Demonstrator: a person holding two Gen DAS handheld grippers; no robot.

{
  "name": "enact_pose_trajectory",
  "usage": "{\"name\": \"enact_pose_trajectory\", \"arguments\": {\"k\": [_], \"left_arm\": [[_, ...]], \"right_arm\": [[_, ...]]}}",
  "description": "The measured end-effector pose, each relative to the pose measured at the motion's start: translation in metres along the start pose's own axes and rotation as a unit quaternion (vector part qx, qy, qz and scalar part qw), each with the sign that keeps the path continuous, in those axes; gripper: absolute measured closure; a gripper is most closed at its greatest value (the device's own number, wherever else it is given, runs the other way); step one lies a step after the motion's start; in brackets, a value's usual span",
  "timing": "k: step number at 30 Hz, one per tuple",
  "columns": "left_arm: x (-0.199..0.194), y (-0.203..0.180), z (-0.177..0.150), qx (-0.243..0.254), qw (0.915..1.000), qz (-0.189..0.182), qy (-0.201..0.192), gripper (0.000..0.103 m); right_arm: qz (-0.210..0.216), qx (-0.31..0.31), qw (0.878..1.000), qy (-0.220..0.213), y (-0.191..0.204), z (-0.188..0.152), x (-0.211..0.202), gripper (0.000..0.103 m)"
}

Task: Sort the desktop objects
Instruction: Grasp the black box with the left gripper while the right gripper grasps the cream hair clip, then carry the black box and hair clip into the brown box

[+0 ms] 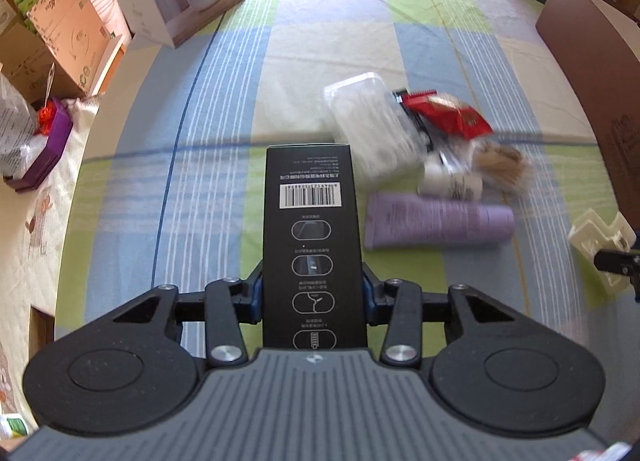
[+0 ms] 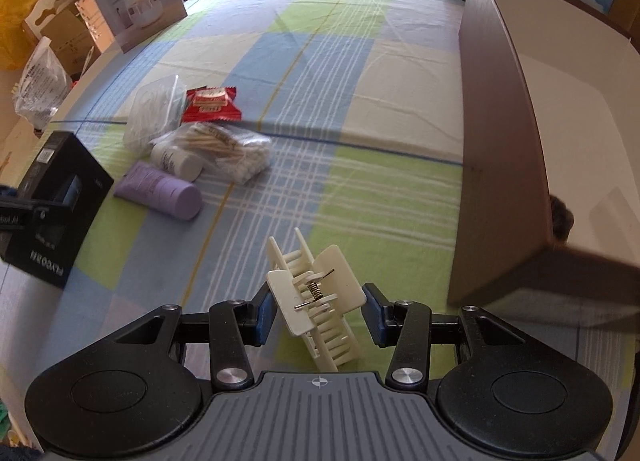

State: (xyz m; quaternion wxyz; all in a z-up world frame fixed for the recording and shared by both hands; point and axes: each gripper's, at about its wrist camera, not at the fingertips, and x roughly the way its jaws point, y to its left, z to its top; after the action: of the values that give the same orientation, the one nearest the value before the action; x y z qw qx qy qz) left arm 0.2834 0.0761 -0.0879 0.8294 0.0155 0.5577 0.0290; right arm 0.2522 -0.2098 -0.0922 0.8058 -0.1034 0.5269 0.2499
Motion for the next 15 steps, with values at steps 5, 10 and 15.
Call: {"name": "enact_pose_trajectory", "arguments": {"k": [5, 10, 15], "left_arm": [[-0.021, -0.008, -0.038, -0.01, 0.9996, -0.015, 0.021, 0.064], [-0.026, -0.019, -0.052, 0.005, 0.9996, -0.011, 0.025, 0.064], [-0.019, -0.025, -0.046, 0.011, 0.9998, -0.004, 0.015, 0.064]], "right_arm": [[0.016, -0.006, 1.0, 0.013, 0.006, -0.019, -0.007, 0.06], [0.021, -0.016, 1.0, 0.012, 0.01, -0.029, -0.011, 0.06], [0.027, -0.029, 0.999, 0.005, 0.012, -0.029, -0.008, 0.06]]}}
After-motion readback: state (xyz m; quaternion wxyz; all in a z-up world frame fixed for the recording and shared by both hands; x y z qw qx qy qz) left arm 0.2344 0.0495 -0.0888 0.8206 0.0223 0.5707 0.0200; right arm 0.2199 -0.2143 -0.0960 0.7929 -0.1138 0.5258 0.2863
